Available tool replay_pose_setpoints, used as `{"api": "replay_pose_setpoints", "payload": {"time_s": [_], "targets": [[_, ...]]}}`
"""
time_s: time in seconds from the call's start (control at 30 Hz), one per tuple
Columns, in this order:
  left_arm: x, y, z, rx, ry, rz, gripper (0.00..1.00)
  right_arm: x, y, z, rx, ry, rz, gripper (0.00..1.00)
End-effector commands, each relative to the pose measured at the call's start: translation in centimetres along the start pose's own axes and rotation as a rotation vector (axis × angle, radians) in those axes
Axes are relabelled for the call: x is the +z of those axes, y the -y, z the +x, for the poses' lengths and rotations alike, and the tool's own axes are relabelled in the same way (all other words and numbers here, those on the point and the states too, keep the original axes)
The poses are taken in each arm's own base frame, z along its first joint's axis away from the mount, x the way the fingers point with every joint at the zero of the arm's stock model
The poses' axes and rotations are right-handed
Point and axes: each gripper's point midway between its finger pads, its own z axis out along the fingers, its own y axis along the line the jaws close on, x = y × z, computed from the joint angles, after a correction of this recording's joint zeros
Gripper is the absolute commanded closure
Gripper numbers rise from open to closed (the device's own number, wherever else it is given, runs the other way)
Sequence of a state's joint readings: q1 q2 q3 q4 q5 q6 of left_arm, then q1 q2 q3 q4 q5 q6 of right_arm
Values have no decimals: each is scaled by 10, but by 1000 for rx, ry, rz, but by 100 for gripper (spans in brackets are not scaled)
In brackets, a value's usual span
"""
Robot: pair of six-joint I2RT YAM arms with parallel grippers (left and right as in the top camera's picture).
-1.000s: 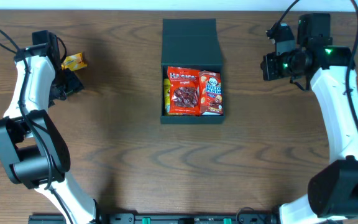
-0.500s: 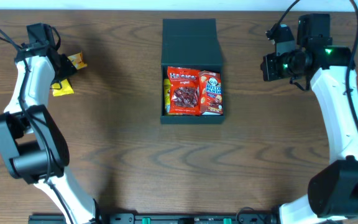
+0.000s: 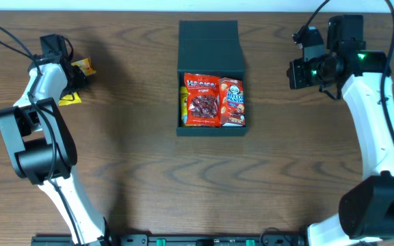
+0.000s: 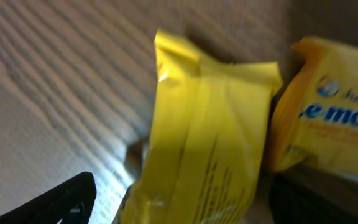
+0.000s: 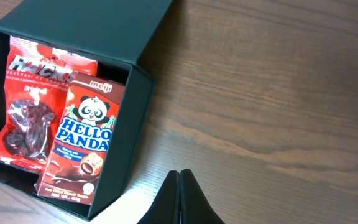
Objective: Pack container
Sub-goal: 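Grasp the yellow snack bag with the left gripper and lift it, then carry the yellow bag into the black box's left side and release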
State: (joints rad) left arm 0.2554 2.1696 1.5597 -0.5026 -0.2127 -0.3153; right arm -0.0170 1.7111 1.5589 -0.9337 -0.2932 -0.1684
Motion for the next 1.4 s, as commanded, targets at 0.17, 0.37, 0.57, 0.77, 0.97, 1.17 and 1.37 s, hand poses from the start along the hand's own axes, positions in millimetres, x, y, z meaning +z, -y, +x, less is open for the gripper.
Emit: {"api": "replay_pose_setpoints", "payload": {"time_s": [0.17,0.37,0.57,0.77,0.97,1.17,1.37], "targets": [[17,-4,8,4,-24,-21,39,-14,-2,-11,10,44,-1,99],[19,-10,14,8,-54,-35,68,-14,-2,-11,10,44,-1,98],[8,-15,21,26,-115,-59,93,-14,-2,-12,8,48,0,99],[-35,-16,4,43,-160,-69,94,-14,-1,-16,3,66,3,98],[-114,19,-16,89,-103,37,94,-16,7,-22,5,91,27,98],[-187,109,20,202,-91,309,94,-26,39,-23,111,127,62,99],[-247,210,107,423,-244,665,94,-40,74,-17,194,156,65,98]]}}
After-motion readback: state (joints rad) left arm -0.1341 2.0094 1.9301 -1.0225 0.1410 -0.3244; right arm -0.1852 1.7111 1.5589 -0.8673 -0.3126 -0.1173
